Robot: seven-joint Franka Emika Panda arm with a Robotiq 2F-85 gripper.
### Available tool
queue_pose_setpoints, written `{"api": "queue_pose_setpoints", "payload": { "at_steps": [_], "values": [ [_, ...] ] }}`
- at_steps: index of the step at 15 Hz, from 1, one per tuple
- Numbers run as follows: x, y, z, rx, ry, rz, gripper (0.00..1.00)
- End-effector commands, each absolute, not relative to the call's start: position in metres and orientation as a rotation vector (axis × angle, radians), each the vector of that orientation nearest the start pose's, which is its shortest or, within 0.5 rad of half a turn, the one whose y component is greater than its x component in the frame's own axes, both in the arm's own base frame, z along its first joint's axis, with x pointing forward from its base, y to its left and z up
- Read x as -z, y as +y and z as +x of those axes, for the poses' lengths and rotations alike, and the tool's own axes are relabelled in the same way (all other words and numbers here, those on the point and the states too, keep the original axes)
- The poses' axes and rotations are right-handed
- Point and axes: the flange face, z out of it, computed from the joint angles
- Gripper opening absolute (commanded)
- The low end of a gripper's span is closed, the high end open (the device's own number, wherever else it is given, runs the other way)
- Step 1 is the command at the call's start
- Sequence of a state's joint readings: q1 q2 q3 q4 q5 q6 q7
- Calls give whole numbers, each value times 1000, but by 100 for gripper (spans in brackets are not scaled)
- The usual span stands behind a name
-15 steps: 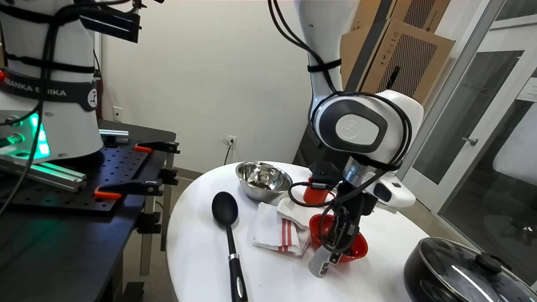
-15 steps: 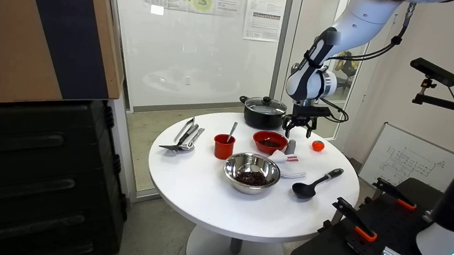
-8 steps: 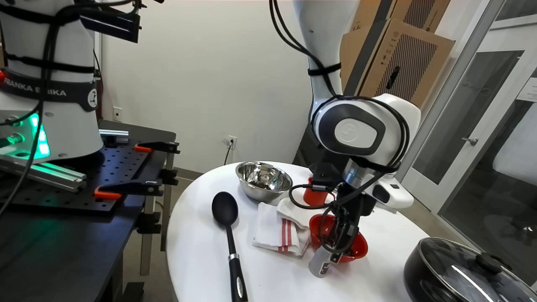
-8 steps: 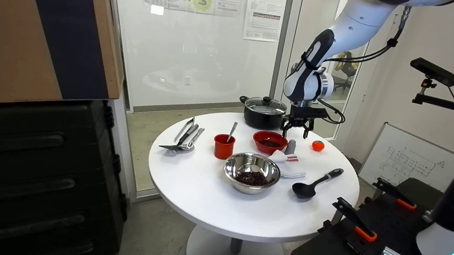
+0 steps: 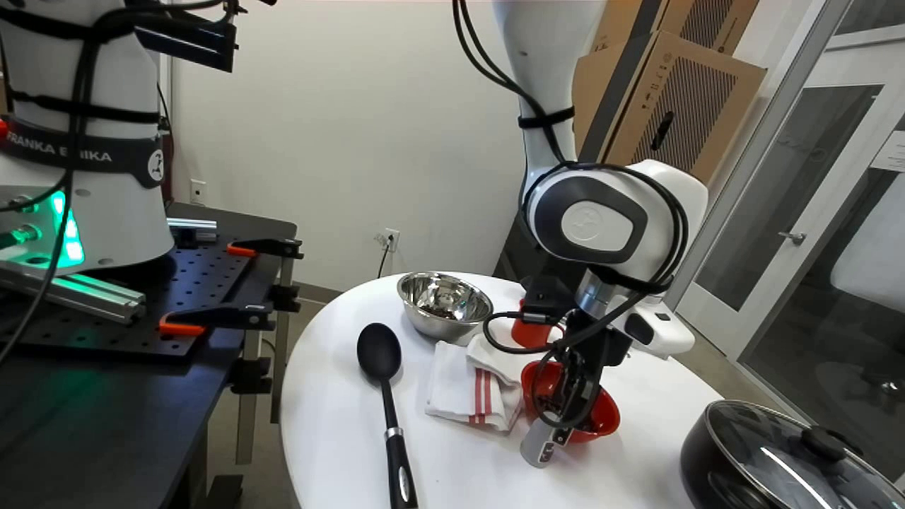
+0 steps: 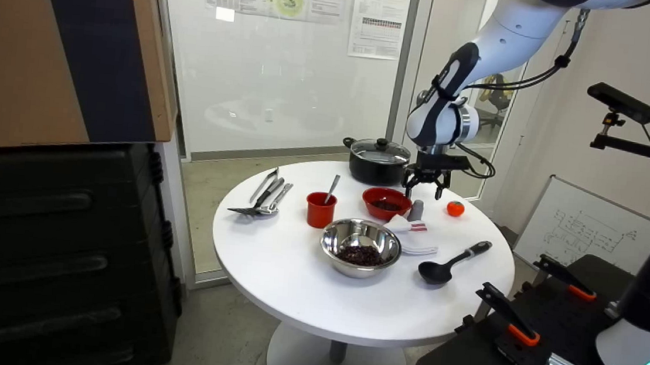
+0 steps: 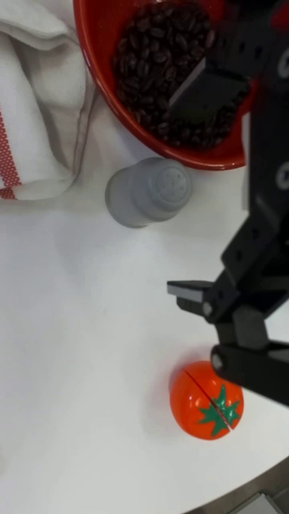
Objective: Put the grey shaker inside the red bowl
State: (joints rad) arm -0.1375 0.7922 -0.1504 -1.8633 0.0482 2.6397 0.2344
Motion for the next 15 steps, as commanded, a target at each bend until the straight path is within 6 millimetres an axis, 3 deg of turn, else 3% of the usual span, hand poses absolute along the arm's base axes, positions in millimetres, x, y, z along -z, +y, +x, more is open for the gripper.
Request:
{"api": "queue_pose_setpoints", "payload": {
  "at_steps": [1, 2, 5, 6, 12, 15],
  "values": [
    [-91, -168, 593, -30, 823, -3095, 100],
    [-90, -166, 593, -35, 822, -3095, 100],
    [-88, -165, 592, -43, 829, -3090, 87],
    [-89, -166, 591, -42, 835, -3088, 70],
    [-90, -172, 590, -32, 862, -3076, 24],
    [-92, -173, 591, -25, 866, -3072, 8]
  ]
}}
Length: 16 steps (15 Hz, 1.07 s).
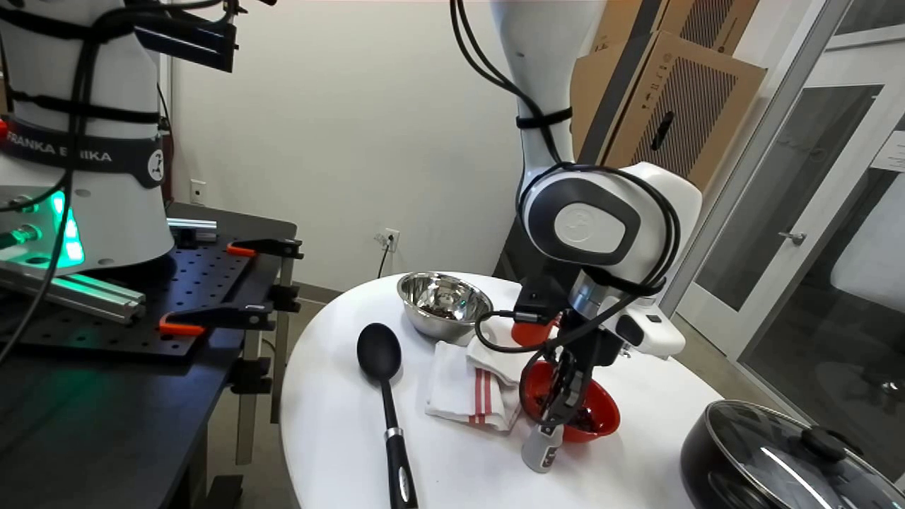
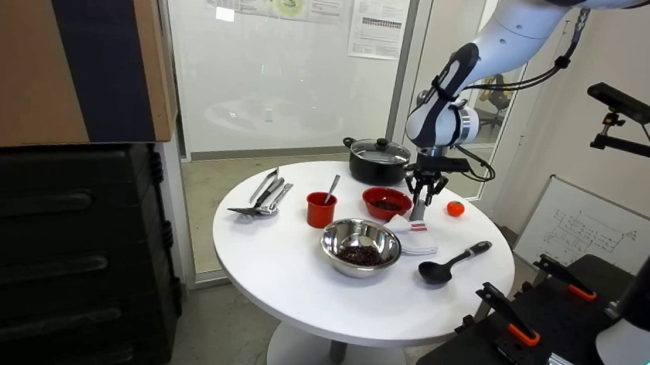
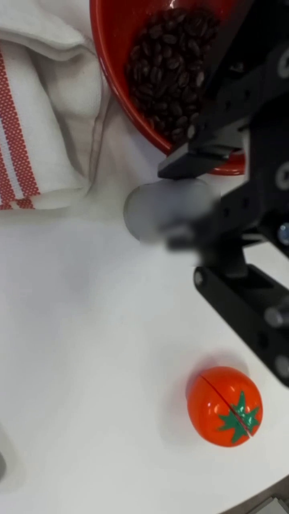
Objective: Put the grey shaker inside the red bowl
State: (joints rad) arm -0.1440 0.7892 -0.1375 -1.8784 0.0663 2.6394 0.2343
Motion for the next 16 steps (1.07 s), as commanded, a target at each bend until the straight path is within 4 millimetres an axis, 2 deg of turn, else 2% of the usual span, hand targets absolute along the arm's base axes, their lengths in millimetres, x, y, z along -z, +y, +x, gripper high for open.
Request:
{"api": "queue_pose_setpoints", "payload": {
  "at_steps": [1, 5, 12, 16],
  "values": [
    [-93, -173, 590, -24, 866, -3071, 8],
    [-102, -174, 585, -20, 846, -3077, 8],
    [-153, -179, 567, -5, 688, -3123, 8],
    [-182, -171, 574, 51, 624, -3151, 8]
  ]
}}
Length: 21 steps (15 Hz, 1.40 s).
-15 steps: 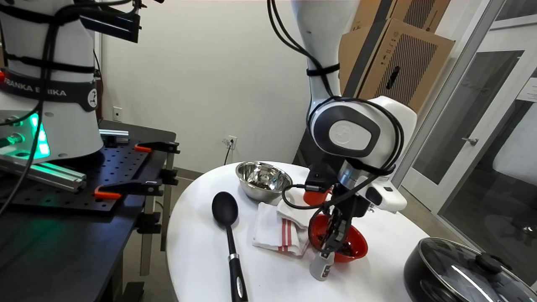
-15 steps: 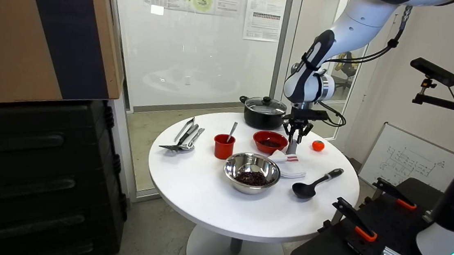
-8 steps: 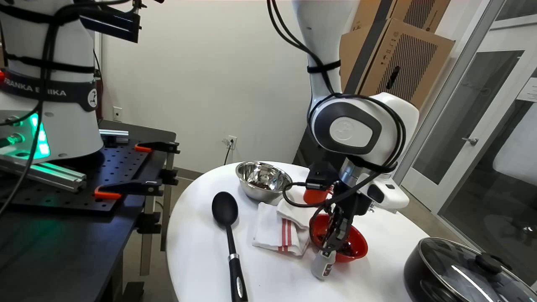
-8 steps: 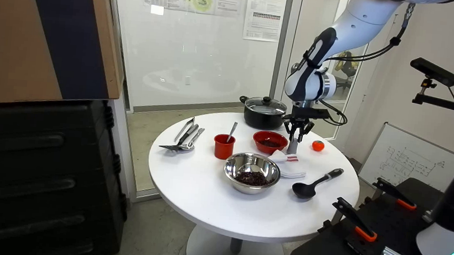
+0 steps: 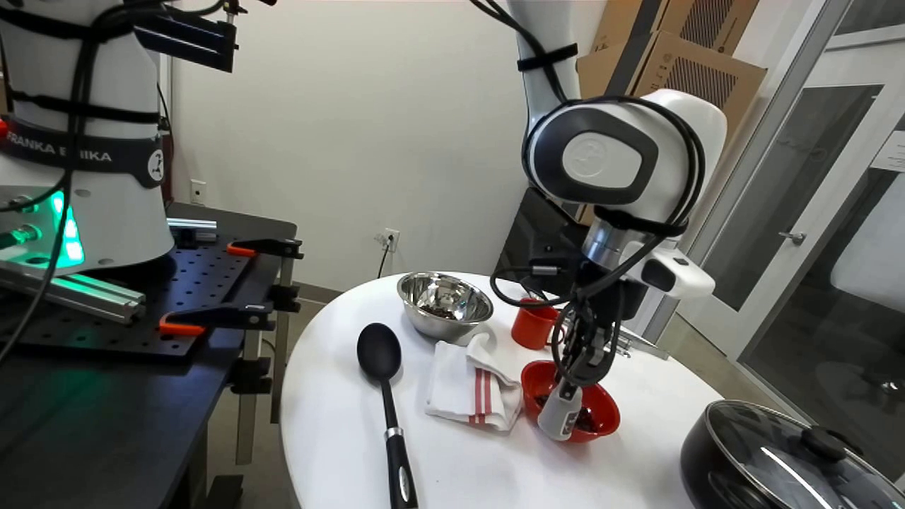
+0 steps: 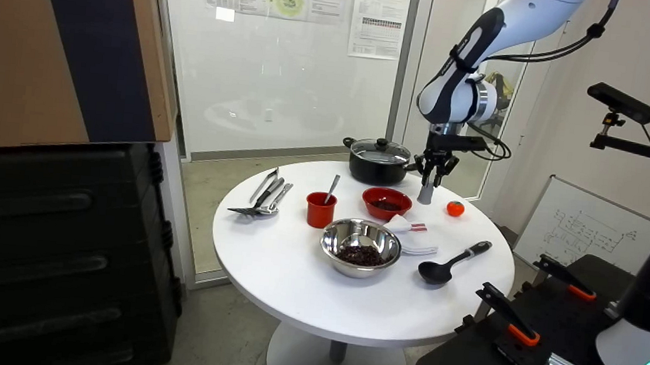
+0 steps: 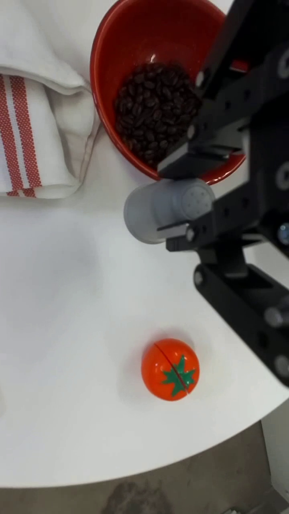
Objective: Put the grey shaker inside the red bowl
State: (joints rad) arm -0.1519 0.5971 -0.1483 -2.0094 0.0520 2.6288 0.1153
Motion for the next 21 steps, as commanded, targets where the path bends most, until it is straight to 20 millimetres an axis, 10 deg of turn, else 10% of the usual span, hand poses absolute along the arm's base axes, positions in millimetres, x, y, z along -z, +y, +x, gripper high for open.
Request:
{"api": "queue_pose_setpoints", "payload": {
  "at_steps": [1, 10, 21],
  "values": [
    [-187, -165, 581, 83, 610, -3161, 8],
    [-161, -93, 640, 27, 442, -3237, 8],
    [-110, -103, 673, -29, 582, -3207, 8]
  ]
}}
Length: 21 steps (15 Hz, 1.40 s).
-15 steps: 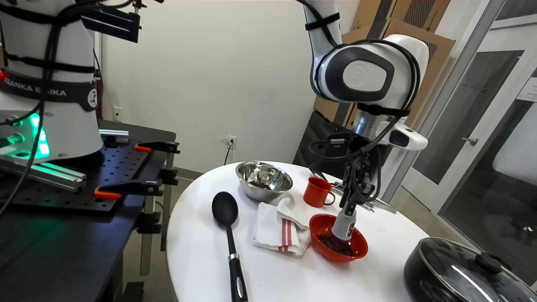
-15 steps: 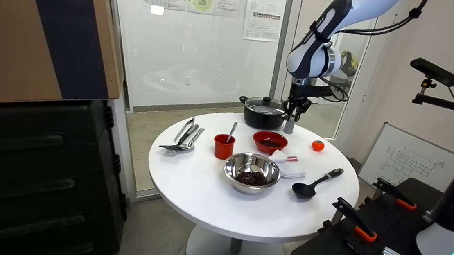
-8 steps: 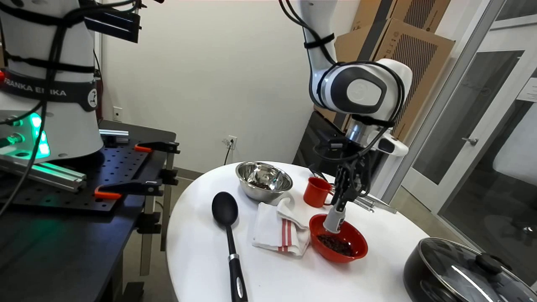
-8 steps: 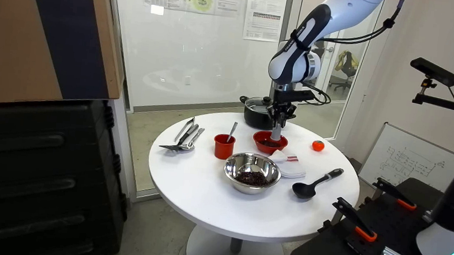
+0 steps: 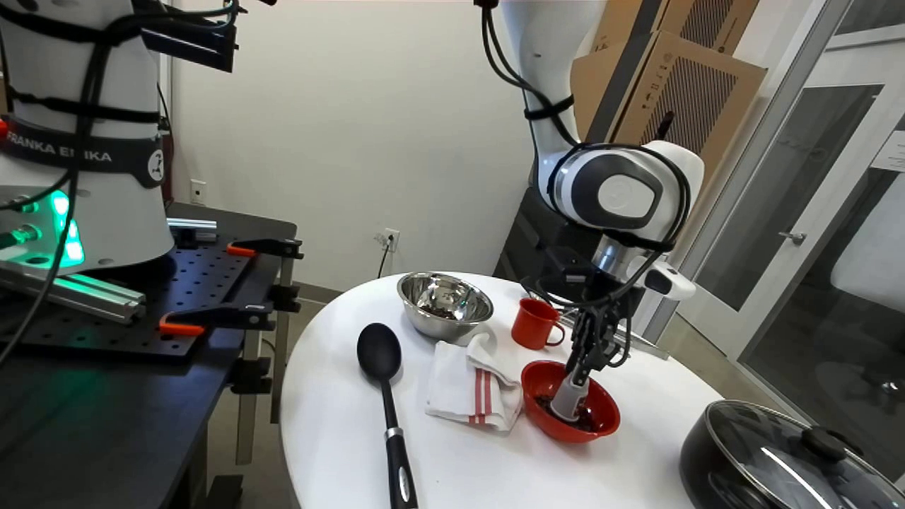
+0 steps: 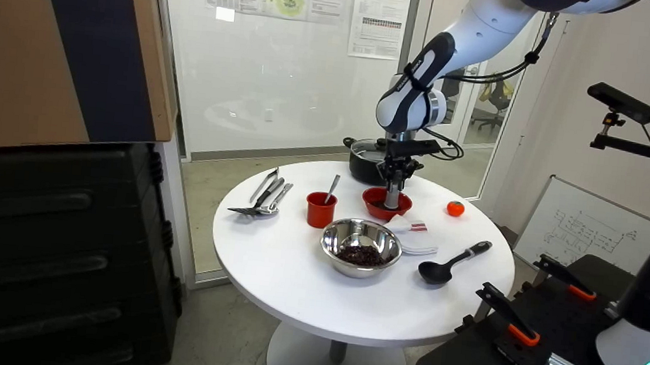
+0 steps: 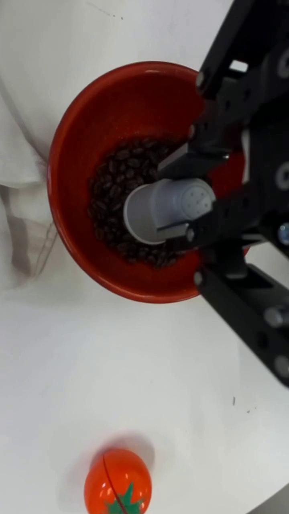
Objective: Put the grey shaker inside the red bowl
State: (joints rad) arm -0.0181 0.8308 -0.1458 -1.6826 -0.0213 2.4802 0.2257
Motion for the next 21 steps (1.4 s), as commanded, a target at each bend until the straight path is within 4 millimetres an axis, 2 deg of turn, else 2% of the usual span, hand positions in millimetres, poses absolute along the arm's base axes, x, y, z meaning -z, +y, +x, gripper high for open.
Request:
{"api": "queue_pose_setpoints", "payload": {
  "at_steps": [1, 7, 8, 9, 15, 18, 21],
  "values": [
    [-108, -103, 675, -26, 592, -3203, 8],
    [-92, -102, 684, -37, 651, -3181, 8],
    [-92, -103, 685, -36, 658, -3178, 58],
    [-92, -103, 686, -37, 666, -3174, 58],
    [-100, -109, 686, -51, 677, -3151, 99],
    [-113, -112, 682, -48, 667, -3136, 100],
    [-135, -119, 674, 3, 659, -3123, 100]
  ]
}}
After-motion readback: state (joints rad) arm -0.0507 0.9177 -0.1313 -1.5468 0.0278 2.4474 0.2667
